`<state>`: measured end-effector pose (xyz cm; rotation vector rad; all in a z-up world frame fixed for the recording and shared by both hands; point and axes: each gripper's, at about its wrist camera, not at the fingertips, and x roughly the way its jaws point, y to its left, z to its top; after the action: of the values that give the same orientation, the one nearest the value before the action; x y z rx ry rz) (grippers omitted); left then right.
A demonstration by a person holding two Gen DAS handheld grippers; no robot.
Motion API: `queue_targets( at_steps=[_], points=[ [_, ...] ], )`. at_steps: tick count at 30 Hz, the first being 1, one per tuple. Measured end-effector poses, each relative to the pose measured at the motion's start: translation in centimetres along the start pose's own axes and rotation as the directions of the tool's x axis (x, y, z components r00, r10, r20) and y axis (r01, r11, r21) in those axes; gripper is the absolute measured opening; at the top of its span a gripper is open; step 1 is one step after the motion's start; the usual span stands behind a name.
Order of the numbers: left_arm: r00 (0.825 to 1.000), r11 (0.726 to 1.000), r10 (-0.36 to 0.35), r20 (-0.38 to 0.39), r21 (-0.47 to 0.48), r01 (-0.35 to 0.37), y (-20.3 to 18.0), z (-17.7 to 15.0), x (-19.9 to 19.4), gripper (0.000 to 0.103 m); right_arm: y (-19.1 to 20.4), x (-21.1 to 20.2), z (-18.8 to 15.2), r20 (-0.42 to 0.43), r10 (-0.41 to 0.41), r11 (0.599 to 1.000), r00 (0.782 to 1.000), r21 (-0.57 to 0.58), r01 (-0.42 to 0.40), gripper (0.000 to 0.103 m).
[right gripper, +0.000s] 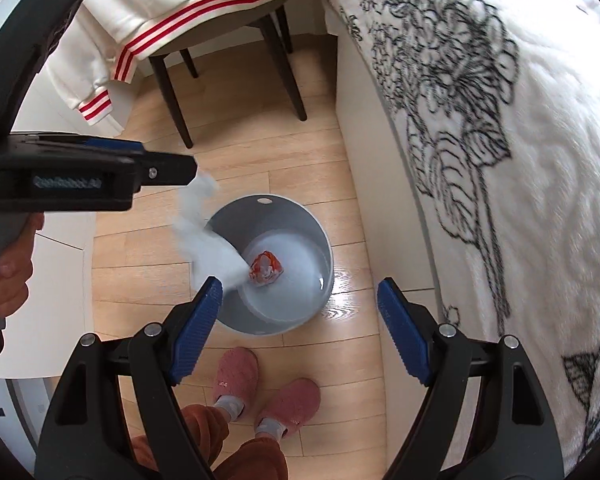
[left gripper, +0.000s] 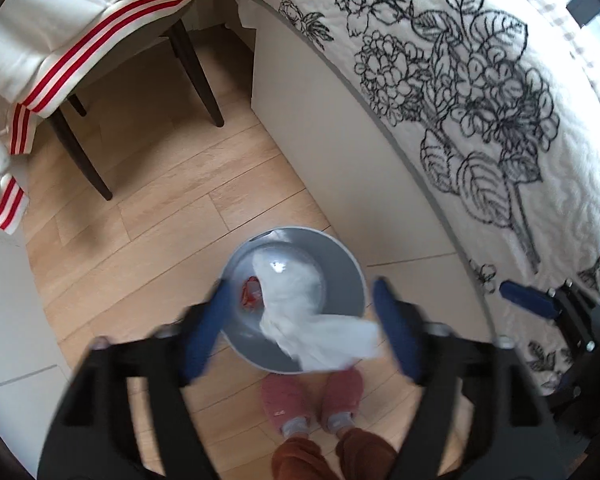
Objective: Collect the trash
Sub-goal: 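Open the right tool over the bin while the left tool releases the tissue, then move both open tools back over the bed toward the remaining trash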
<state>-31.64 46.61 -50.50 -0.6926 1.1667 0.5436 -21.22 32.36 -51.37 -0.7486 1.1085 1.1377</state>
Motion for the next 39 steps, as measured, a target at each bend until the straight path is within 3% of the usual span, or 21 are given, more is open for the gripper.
queue_targets(
  at_steps=[10,16,25,33,39],
  points=[
    [0.998,0.997,0.063,-0.027,0.054,-0.062,-2.6,0.0,-2.9,0.076,-0.9,-4.1,-0.6,0.023,-0.012,0.999,1.0,0.043,0.011,0.077],
    [0.997,0.995,0.077,-0.012,0.07,-0.076,-4.8,0.1,-8.2,0.076,-1.1,-9.8,-0.3,0.066,-0.024,0.996,0.998,0.085,0.018,0.077],
    [0.997,0.985,0.067,0.048,0.156,-0.073,-10.3,0.5,-18.6,0.076,-2.3,-21.9,-0.3,0.143,-0.09,0.978,0.986,0.2,0.06,0.077],
    [0.993,0.94,0.007,0.116,0.339,-0.046,-17.7,1.5,-26.3,0.076,-5.6,-33.7,-2.8,0.188,-0.274,0.896,0.943,0.407,0.179,0.077],
    [0.989,0.87,-0.08,0.123,0.494,0.009,-24.7,1.0,-29.4,0.076,-8.6,-40.3,-7.0,0.174,-0.388,0.792,0.905,0.565,0.23,0.077]
  ],
)
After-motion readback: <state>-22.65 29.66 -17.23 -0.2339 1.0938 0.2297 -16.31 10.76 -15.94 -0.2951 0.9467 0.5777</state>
